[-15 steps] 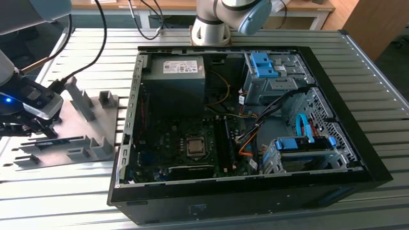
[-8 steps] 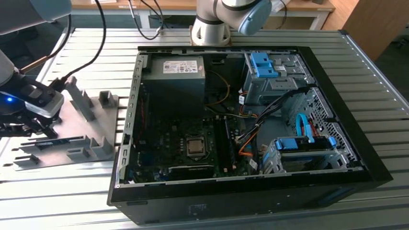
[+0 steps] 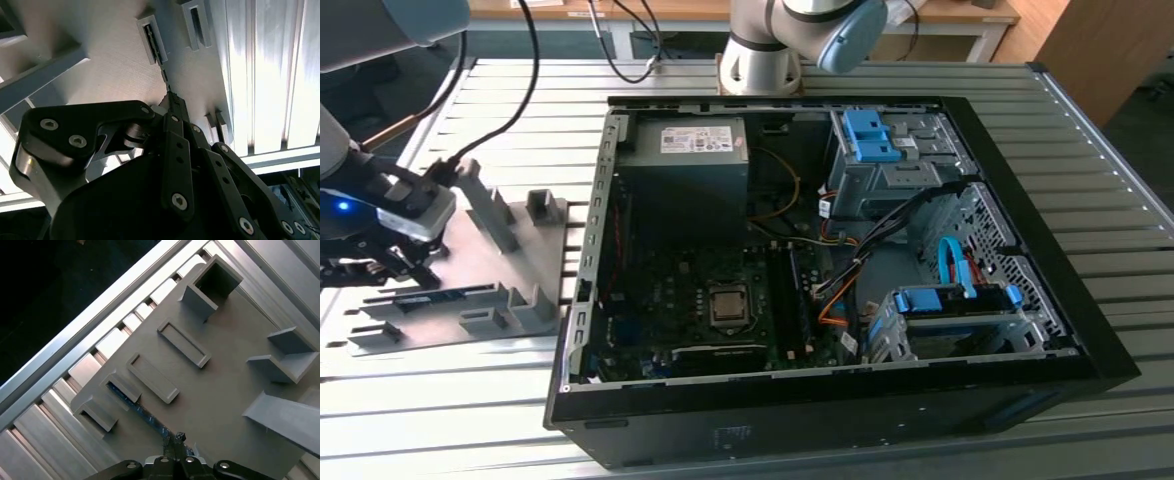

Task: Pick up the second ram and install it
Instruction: 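Pick up the second ram and move it above second insertion slot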

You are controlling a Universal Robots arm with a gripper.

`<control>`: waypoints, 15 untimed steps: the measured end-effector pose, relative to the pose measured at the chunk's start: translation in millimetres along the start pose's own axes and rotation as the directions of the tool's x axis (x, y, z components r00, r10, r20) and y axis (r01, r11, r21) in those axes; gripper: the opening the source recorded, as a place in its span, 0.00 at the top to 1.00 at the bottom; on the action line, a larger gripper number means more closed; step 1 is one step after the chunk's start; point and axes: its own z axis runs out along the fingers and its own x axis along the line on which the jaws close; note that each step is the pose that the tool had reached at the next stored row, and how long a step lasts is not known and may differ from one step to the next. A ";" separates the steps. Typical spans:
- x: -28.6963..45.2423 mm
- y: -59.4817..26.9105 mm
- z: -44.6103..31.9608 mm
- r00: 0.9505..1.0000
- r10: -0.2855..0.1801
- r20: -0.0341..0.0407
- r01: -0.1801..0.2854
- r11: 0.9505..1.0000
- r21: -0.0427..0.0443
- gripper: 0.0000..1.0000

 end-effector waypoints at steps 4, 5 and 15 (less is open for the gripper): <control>0.0 0.0 0.0 1.000 -0.030 0.000 0.030 1.000 -0.001 0.90; 0.0 0.0 0.0 0.999 -0.038 0.000 0.038 0.999 -0.001 0.90; 0.0 0.0 0.0 0.994 -0.113 -0.001 0.113 0.994 -0.002 0.90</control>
